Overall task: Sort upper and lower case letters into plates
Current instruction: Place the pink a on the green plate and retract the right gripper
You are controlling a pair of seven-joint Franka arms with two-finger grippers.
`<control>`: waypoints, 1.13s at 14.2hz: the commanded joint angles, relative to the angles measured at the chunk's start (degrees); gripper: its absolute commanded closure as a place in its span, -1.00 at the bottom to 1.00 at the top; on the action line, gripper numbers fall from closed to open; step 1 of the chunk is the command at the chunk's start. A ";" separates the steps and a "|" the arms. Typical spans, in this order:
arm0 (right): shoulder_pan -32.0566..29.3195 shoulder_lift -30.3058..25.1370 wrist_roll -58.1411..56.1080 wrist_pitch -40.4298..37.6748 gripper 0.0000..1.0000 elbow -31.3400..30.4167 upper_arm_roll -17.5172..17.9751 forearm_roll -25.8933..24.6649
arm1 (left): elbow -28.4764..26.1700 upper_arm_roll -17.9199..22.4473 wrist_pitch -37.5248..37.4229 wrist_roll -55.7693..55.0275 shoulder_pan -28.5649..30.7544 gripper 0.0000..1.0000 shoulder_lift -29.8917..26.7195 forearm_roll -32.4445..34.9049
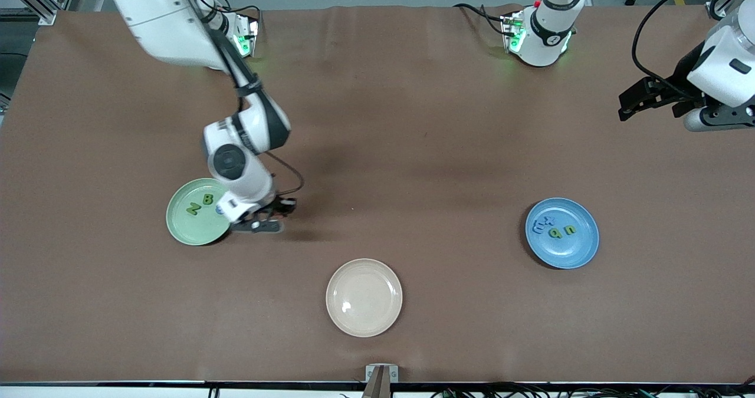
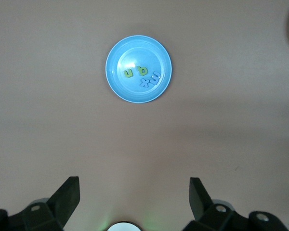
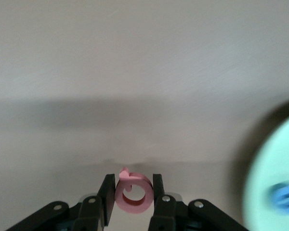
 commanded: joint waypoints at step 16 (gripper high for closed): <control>-17.87 0.02 -20.70 -4.63 0.86 -1.26 1.37 0.00 | -3.28 2.55 1.91 1.53 -1.60 -1.00 -2.18 -0.40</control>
